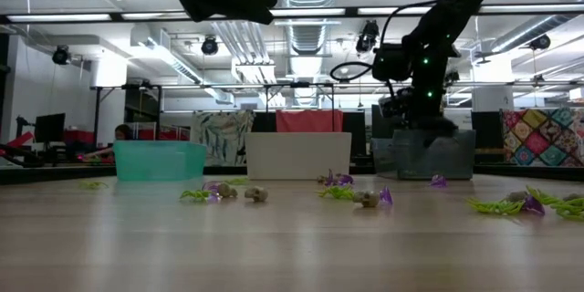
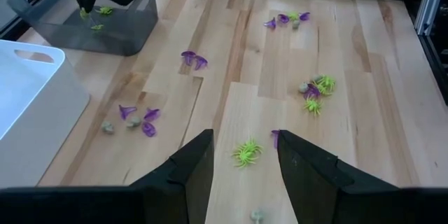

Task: Sort Halloween decoration
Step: Put the green spider toy into the black bin

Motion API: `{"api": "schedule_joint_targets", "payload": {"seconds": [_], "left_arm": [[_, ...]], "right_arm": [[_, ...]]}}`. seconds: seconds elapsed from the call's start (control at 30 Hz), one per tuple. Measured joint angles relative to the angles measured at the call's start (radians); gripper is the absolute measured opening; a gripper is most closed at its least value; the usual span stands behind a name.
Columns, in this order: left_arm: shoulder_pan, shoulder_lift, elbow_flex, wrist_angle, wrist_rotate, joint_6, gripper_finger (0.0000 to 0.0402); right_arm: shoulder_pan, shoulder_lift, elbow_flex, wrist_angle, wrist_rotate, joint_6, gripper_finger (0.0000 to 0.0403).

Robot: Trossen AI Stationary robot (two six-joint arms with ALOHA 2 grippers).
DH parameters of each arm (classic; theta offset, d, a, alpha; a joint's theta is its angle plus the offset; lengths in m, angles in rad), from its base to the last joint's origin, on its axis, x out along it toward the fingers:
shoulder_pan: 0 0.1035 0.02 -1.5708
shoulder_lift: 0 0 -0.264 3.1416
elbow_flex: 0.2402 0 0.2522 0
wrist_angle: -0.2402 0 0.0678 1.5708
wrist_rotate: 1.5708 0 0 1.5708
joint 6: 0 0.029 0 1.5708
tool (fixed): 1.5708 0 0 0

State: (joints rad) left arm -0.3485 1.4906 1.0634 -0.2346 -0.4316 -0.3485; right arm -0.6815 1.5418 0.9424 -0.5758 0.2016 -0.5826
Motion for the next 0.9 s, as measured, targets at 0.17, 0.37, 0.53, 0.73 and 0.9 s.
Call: {"api": "schedule_joint_targets", "payload": {"seconds": [0.17,0.37,0.53,0.73,0.9], "left_arm": [[0.000,0.000,0.000,-0.004,0.000,0.000,0.0142],[0.000,0.000,0.000,-0.005,-0.003,0.000,0.0142],[0.000,0.000,0.000,-0.005,-0.005,0.000,0.0142],[0.000,0.000,0.000,-0.005,-0.005,0.000,0.0142],[0.000,0.000,0.000,-0.005,-0.005,0.000,0.0142]], "right_arm": [[0.000,0.000,0.000,0.010,0.000,0.027,0.0009],[0.000,-0.006,0.000,0.017,0.000,0.047,0.0009],[0.000,-0.007,0.000,0.020,-0.019,0.070,0.0019],[0.000,-0.008,0.000,0.034,-0.018,0.078,0.0067],[0.000,-0.008,0.009,0.030,-0.016,0.086,0.0103]]}}
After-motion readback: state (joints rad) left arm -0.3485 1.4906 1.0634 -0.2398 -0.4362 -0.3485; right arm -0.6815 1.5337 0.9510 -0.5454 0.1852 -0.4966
